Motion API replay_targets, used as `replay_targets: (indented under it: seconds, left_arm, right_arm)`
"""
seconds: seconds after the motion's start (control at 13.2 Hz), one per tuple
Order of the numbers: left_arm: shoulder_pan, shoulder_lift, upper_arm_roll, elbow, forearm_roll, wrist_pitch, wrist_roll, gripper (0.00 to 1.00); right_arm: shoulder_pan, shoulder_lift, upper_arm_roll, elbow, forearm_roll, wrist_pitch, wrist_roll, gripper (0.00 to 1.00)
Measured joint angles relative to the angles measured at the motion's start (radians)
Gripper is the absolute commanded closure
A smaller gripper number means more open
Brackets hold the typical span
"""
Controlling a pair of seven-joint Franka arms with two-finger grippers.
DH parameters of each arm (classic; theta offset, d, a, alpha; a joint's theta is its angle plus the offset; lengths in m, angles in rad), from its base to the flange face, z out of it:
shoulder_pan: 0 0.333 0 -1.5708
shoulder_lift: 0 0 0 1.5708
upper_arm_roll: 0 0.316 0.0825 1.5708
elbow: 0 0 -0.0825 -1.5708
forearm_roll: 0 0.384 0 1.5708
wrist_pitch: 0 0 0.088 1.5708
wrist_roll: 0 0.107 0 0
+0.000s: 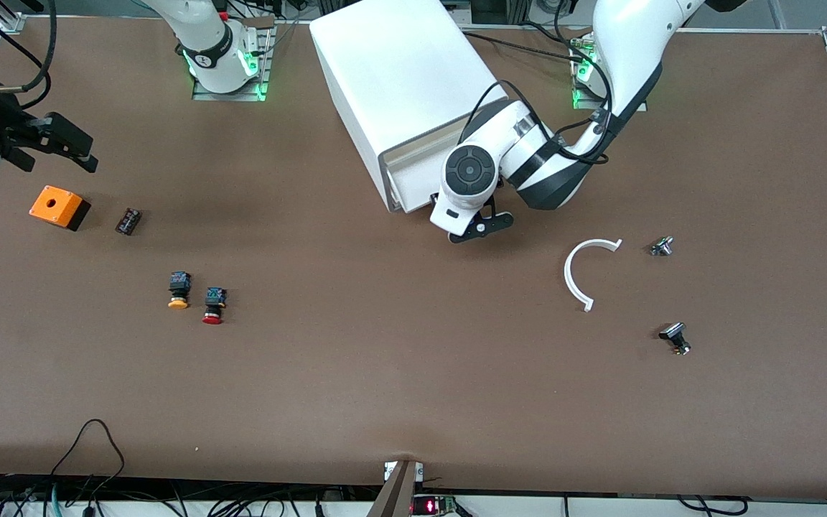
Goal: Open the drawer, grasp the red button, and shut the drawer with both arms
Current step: 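Push the drawer front into the cabinet with the left gripper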
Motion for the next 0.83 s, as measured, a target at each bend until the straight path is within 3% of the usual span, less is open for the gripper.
replay_targets:
  seconds: [0.23, 0.83]
  left_arm:
    - [-0.001, 0.0, -0.02, -0.027, -0.002, 0.0, -0.017, 0.0]
    - [-0.002, 0.0, -0.073, -0.048, -0.005, 0.0, -0.109, 0.0]
  right_arm:
    - [-0.073, 0.0, 0.073, 0.0, 0.0, 0.0, 0.001, 0.01]
    - [-0.077, -0.001, 0.083, 0.004, -0.001, 0.0, 0.001, 0.01]
